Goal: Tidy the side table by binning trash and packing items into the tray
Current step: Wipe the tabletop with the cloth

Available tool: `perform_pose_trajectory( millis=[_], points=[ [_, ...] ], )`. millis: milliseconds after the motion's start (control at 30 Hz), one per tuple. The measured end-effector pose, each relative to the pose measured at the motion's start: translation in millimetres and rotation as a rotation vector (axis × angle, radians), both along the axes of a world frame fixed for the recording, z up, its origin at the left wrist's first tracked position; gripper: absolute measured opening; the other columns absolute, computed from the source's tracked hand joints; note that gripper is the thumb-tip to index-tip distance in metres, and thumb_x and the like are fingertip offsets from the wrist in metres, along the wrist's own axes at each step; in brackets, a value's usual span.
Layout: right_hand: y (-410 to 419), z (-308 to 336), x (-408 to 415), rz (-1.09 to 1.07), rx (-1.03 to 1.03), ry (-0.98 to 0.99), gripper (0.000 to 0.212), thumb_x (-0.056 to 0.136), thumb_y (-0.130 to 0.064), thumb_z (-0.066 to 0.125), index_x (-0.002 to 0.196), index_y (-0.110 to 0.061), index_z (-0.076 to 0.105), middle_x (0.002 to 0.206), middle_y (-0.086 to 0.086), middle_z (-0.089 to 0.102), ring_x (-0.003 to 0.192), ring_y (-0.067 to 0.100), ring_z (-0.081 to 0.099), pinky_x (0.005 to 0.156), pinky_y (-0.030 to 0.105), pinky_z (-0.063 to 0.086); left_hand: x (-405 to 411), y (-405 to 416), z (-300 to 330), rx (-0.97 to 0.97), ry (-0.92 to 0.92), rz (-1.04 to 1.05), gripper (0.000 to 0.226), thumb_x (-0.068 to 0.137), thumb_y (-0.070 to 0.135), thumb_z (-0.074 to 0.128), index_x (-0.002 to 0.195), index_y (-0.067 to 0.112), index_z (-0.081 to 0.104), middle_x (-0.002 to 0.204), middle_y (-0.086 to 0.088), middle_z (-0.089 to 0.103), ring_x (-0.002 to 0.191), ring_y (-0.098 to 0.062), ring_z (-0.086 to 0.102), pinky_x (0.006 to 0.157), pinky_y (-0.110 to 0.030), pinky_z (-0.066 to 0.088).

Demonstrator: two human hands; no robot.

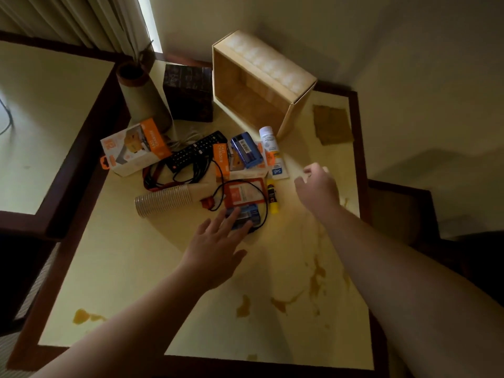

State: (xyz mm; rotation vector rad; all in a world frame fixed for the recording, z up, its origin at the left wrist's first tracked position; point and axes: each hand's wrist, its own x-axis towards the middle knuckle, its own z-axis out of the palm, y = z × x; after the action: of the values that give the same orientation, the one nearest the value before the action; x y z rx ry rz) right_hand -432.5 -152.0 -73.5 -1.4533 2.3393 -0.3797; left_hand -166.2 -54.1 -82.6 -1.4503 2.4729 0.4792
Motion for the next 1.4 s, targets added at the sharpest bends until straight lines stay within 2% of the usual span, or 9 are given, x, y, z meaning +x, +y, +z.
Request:
perform_pose_trajectory(
  millis=[167,333,500,633,733,900,1167,1267,1400],
  points=[
    [-78,1,-41,-0.111,0.094,0.099,0.059,0.095,-0.03,0.063,0.149,-0.022,0.041,0.151,0.012,0.039,0.134,0.035,0.046,0.104,0.05,0.049,4,-1,0,-0.001,0.018,0.053,0.073,0.104,0.059,0.033,0.161,0.042,-0.009,0.167,0.0,-0.027,0.155,-0.028,-0.022,0.124,-0.048,-0.002],
    [-152,-10,-95,0.198,0.193,0.286,0.065,0.101,-0.033,0.047,0.161,-0.028,0.02,0.168,0.012,0.018,0.156,0.034,0.014,0.127,0.048,0.016,4,-2,-6,-0.023,0.094,0.099,0.075,0.101,0.058,0.042,0.162,0.044,0.0,0.17,0.001,-0.019,0.157,-0.029,-0.011,0.121,-0.046,0.006],
    [-181,-67,-119,0.26,0.239,0.322,0.072,0.1,-0.063,0.006,0.161,-0.035,-0.018,0.172,0.005,-0.019,0.157,0.034,-0.018,0.125,0.051,-0.013,8,9,-16,-0.012,0.211,0.191,0.069,0.096,0.047,0.059,0.158,0.038,0.032,0.172,-0.007,0.008,0.152,-0.032,0.027,0.111,-0.049,0.042],
    [-133,-80,-99,0.287,0.219,0.251,0.069,0.104,-0.051,0.019,0.16,-0.038,-0.02,0.172,0.006,-0.016,0.158,0.036,-0.011,0.126,0.059,0.0,18,24,-26,-0.039,0.329,0.288,0.07,0.093,0.037,0.068,0.156,0.036,0.038,0.169,-0.008,0.018,0.145,-0.034,0.037,0.107,-0.048,0.045],
    [-25,-63,-60,0.24,0.334,0.097,0.056,0.11,-0.047,0.017,0.163,-0.041,0.001,0.173,0.006,0.009,0.158,0.034,0.012,0.126,0.054,0.009,22,34,-26,0.01,0.321,0.313,0.071,0.094,0.041,0.066,0.157,0.039,0.033,0.17,-0.004,0.015,0.149,-0.031,0.028,0.11,-0.048,0.041],
    [188,-48,-43,0.564,0.169,0.138,0.057,0.109,-0.052,0.009,0.164,-0.041,0.003,0.173,-0.008,-0.01,0.159,0.023,-0.011,0.127,0.043,-0.002,22,35,-9,0.155,0.215,0.294,0.068,0.098,0.056,0.051,0.159,0.042,0.023,0.172,0.002,0.004,0.158,-0.025,0.004,0.123,-0.046,0.025],
    [62,-58,-64,0.113,0.247,0.17,0.062,0.105,-0.062,0.007,0.163,-0.043,-0.004,0.174,0.001,-0.003,0.159,0.028,-0.008,0.127,0.053,-0.001,31,32,-1,0.179,0.165,0.238,0.068,0.099,0.058,0.047,0.16,0.04,0.022,0.172,0.005,0.005,0.158,-0.024,0.007,0.125,-0.048,0.025],
    [124,-62,-10,0.285,0.191,0.269,0.065,0.107,-0.055,0.021,0.165,-0.033,0.003,0.174,0.009,0.002,0.159,0.036,0.0,0.126,0.057,0.007,38,34,-3,0.181,0.172,0.223,0.07,0.099,0.057,0.047,0.161,0.037,0.022,0.172,0.007,0.006,0.158,-0.022,0.01,0.125,-0.046,0.026],
    [203,-53,-32,0.492,0.313,0.279,0.067,0.105,-0.054,0.001,0.166,-0.026,-0.001,0.173,0.011,-0.007,0.158,0.037,-0.009,0.127,0.058,0.007,51,41,0,0.18,0.198,0.212,0.065,0.1,0.055,0.049,0.159,0.038,0.029,0.171,0.005,0.011,0.157,-0.022,0.015,0.124,-0.045,0.029]
  ],
)
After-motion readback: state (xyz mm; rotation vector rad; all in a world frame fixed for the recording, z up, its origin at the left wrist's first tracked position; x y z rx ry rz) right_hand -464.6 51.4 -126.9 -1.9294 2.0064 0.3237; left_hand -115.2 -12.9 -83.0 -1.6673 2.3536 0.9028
